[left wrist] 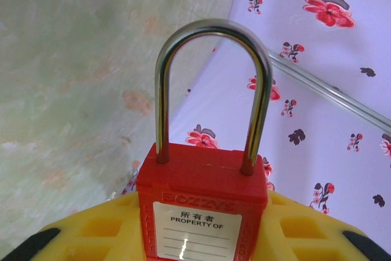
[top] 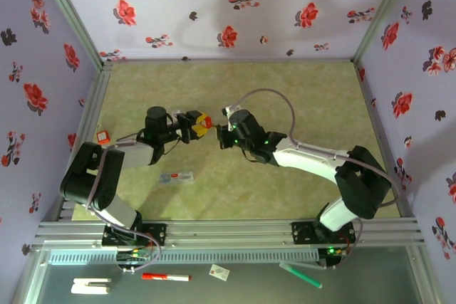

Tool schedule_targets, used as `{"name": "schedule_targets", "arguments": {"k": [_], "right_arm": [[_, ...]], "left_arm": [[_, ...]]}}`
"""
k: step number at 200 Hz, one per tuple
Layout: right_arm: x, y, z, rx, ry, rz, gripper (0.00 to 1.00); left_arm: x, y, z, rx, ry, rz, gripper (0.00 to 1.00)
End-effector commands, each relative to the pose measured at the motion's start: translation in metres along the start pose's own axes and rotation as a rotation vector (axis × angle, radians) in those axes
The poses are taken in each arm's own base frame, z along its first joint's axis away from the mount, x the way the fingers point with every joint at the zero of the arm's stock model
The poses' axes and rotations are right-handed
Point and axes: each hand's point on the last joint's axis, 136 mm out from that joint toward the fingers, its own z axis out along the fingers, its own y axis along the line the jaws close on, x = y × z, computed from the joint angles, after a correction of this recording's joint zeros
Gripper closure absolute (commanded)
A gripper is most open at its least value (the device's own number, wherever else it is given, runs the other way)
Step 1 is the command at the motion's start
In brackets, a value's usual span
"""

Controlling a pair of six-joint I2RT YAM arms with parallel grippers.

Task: Unlock with the key

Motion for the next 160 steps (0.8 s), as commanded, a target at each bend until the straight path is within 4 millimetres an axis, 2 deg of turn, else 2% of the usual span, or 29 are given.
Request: {"name": "schedule_targets", "arguments": {"k": [1,125,160], "right_arm": [[-0.010,0.002,0.000,-0.012,-0.022,-0.010,1.00],[-0.002,0.001,0.013,-0.017,0.009,0.001,1.00],[0.003,0.002,0.020,-0.013,0.017,-0.079,1.00]], "left_arm": [[0.006,-0.007,0.004,0.027,0.021,0.043,1.00],[0.015,-0.003,0.015,0.025,0.053,0.049,1.00],[0.023,-0.007,0.018,0.040,0.073,0.039,1.00]]}}
